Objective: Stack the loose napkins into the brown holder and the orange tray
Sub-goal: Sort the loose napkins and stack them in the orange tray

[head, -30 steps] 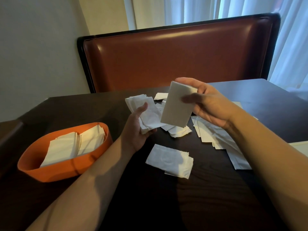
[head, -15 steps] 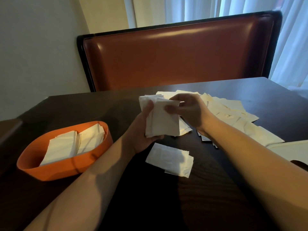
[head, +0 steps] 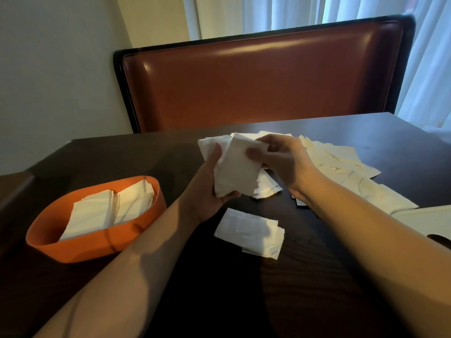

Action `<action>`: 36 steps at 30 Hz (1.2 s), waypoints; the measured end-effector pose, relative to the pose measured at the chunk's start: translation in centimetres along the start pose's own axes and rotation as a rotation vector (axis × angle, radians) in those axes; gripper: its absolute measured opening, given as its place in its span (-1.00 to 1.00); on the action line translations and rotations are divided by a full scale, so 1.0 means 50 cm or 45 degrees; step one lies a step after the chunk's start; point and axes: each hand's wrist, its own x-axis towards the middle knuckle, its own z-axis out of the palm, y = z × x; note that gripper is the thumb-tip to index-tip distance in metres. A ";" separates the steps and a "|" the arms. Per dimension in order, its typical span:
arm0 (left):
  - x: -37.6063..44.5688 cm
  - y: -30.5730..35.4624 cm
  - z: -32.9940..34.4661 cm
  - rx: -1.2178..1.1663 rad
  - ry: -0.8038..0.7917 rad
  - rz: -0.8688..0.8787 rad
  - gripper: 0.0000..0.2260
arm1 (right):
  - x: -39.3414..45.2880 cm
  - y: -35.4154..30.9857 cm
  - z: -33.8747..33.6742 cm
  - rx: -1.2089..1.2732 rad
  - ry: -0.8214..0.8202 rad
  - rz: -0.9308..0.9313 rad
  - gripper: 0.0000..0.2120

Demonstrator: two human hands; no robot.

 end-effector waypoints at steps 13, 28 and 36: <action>-0.006 0.001 -0.008 -0.104 -0.066 0.012 -0.70 | -0.009 -0.002 0.015 -0.042 -0.010 -0.004 -0.93; 0.008 -0.007 -0.023 -0.156 -0.084 0.025 -0.57 | -0.013 -0.003 0.025 0.136 0.109 0.022 -0.85; -0.002 -0.009 -0.027 -0.258 -0.146 -0.012 -0.59 | -0.020 -0.004 0.028 0.004 -0.006 -0.004 -0.93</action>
